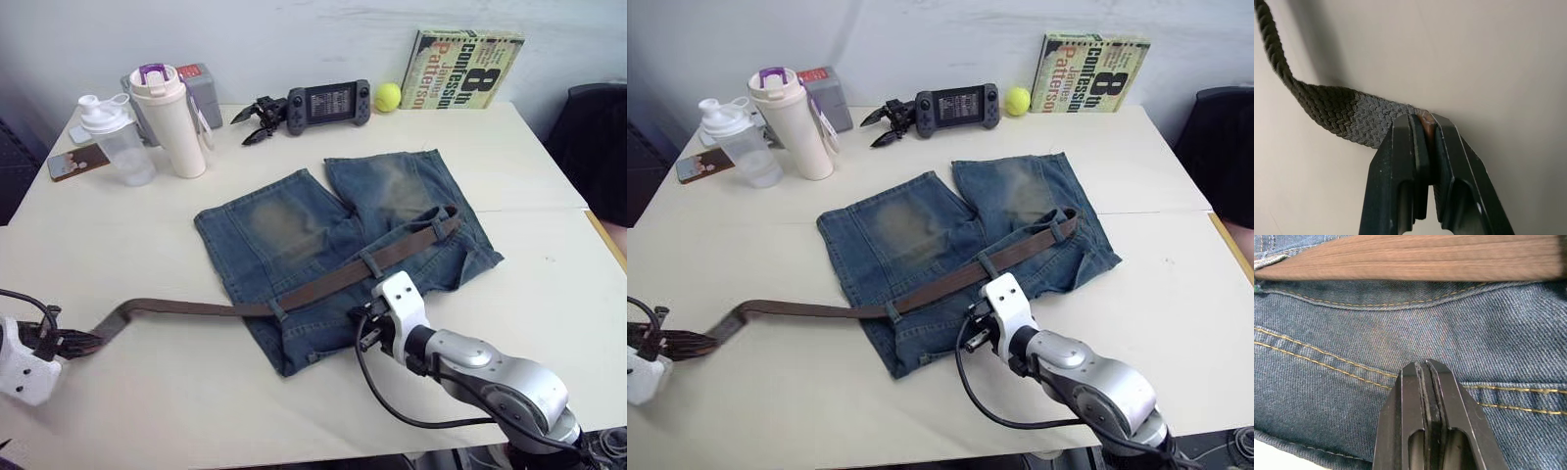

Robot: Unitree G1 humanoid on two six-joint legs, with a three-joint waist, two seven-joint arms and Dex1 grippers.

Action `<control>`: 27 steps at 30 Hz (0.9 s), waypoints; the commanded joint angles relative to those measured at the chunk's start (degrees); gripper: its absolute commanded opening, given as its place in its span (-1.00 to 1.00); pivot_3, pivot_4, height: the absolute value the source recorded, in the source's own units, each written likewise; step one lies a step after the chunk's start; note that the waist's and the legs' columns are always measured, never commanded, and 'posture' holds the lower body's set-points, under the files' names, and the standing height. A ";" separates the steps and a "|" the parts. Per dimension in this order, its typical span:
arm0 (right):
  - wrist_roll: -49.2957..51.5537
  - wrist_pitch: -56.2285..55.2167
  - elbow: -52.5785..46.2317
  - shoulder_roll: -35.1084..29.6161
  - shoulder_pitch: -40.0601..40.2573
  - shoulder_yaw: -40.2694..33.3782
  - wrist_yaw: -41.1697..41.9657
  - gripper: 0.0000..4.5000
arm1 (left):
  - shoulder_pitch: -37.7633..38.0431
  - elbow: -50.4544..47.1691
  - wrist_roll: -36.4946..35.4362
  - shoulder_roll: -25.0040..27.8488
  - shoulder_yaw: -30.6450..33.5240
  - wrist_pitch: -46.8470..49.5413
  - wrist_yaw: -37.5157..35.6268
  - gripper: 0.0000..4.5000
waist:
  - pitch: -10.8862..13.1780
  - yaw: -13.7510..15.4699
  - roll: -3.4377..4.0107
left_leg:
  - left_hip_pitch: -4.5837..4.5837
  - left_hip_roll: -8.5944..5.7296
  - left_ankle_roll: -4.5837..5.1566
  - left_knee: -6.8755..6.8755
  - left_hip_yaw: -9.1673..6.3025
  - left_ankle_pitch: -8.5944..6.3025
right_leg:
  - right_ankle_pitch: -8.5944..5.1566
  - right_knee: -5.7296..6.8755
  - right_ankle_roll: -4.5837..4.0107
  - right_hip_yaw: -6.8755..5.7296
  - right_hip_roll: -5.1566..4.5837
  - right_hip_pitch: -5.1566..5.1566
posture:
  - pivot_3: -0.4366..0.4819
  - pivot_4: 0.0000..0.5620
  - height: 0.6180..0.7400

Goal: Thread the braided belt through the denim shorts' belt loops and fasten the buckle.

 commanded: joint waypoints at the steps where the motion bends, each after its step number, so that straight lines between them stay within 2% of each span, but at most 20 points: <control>1: -1.17 2.99 1.88 0.85 0.89 1.25 0.86 -0.99 | -2.21 2.63 19.49 1.06 -8.37 8.95 15.39 -1.00 | -0.20 0.02 0.33 | 0.01 0.03 0.01 0.00 0.02 -0.01 | 0.00 0.03 0.00 0.04 0.02 -0.03 | -0.05 -0.47 0.98; 4: -1.91 3.60 1.94 1.60 0.82 0.44 1.20 -0.99 | -6.88 2.75 25.45 -0.82 -12.19 8.12 24.73 -1.00 | -0.51 0.53 0.79 | 0.12 0.02 0.02 -0.03 0.20 -0.01 | 0.00 0.13 0.00 0.23 0.07 -0.04 | -0.05 -0.47 0.98; 7: -2.50 4.05 2.05 2.23 0.67 0.07 1.64 -1.00 | -10.33 5.14 25.26 -3.31 -13.88 5.05 26.81 -0.40 | -0.58 1.19 0.89 | 0.28 0.03 0.01 -0.07 0.36 -0.01 | 0.00 0.24 0.00 0.38 0.11 -0.04 | -0.05 -0.47 0.98; 8: -2.73 4.25 2.02 2.41 0.64 -0.02 1.85 -1.00 | -11.34 5.47 25.29 -3.81 -14.42 4.01 27.37 -0.29 | -0.58 1.48 0.90 | 0.39 0.02 -0.01 -0.09 0.43 0.00 | 0.00 0.24 0.00 0.43 0.11 0.02 | -0.05 -0.47 0.98; 10: -3.26 4.58 2.02 2.48 0.64 -0.29 2.44 -1.00 | -12.41 5.62 25.89 -4.57 -15.34 2.81 30.02 0.13 | -0.59 2.06 0.90 | 0.63 0.02 -0.01 -0.14 0.72 -0.01 | 0.00 0.26 0.00 0.67 0.11 0.10 | -0.05 -0.47 0.98; 13: -3.98 4.87 2.40 2.56 0.61 -0.40 3.22 -1.00 | -15.09 4.02 25.16 -5.92 -15.74 -3.10 30.88 0.47 | -0.60 2.35 0.89 | 0.73 0.02 -0.03 -0.14 0.99 -0.01 | 0.00 0.27 0.00 0.95 0.10 0.09 | -0.05 -0.47 0.98; 14: -4.12 4.94 2.56 2.65 0.59 -0.43 3.45 -1.00 | -16.24 2.39 22.92 -6.35 -16.72 -5.28 30.42 0.65 | -0.63 2.42 0.85 | 0.76 0.02 -0.03 -0.14 1.12 -0.02 | 0.00 0.27 0.01 1.08 0.10 0.08 | -0.05 -0.47 0.98; 15: -4.30 5.03 2.65 2.73 0.60 -0.54 3.76 -1.00 | -17.06 1.34 21.35 -6.63 -17.64 -6.51 30.19 0.65 | -0.65 2.53 0.80 | 0.77 0.02 -0.02 -0.12 1.39 -0.04 | 0.00 0.26 0.01 1.22 0.08 0.05 | -0.05 -0.47 0.98; 18: -4.81 5.82 2.81 2.77 0.38 -0.59 4.54 -1.00 | -17.08 -9.48 10.84 -4.86 -25.65 -7.07 31.50 0.65 | -0.74 2.70 0.58 | 0.78 0.01 0.03 -0.04 1.55 -0.09 | 0.00 0.23 0.02 1.30 -0.04 0.03 | -0.05 -0.47 0.98; 21: -5.29 6.08 3.03 3.20 0.08 -0.86 5.20 -1.00 | -16.11 -22.51 -5.24 -0.98 -35.98 -7.07 29.59 0.65 | -0.72 2.56 -0.02 | 0.76 0.02 0.06 -0.01 1.56 -0.12 | 0.01 0.22 0.03 1.38 -0.15 0.01 | -0.05 -0.47 0.98; 24: -3.69 6.77 1.76 4.91 0.05 -3.80 5.49 -1.00 | -14.74 -36.67 -25.79 2.17 -47.22 -5.35 24.11 0.65 | -0.69 1.85 -0.53 | 0.65 0.17 -0.01 -0.01 1.53 -0.16 | 0.01 0.26 0.03 1.33 -0.10 -0.14 | -0.05 -0.47 0.98; 25: -3.26 7.10 1.16 5.06 0.10 -4.68 5.78 -0.71 | -13.64 -41.61 -33.65 3.16 -49.52 -2.13 20.23 0.67 | -0.68 1.70 -0.56 | 0.62 0.23 -0.05 -0.01 1.51 -0.18 | 0.02 0.24 0.03 1.27 -0.07 -0.16 | -0.05 -0.47 0.98; 26: -2.94 7.26 0.39 4.89 0.17 -5.35 6.29 -0.61 | -12.11 -46.98 -41.60 4.12 -50.72 2.54 15.44 0.67 | -0.65 1.56 -0.52 | 0.62 0.27 -0.09 -0.01 1.52 -0.21 | 0.01 0.23 0.03 1.22 -0.07 -0.17 | -0.05 -0.47 0.98; 27: -2.53 7.46 -0.34 4.71 0.21 -5.97 6.76 -0.41 | -10.57 -51.77 -48.21 4.92 -50.93 6.95 10.88 0.67 | -0.62 1.48 -0.47 | 0.61 0.27 -0.08 -0.02 1.52 -0.21 | 0.02 0.19 0.03 1.20 -0.08 -0.17 | -0.05 -0.47 0.98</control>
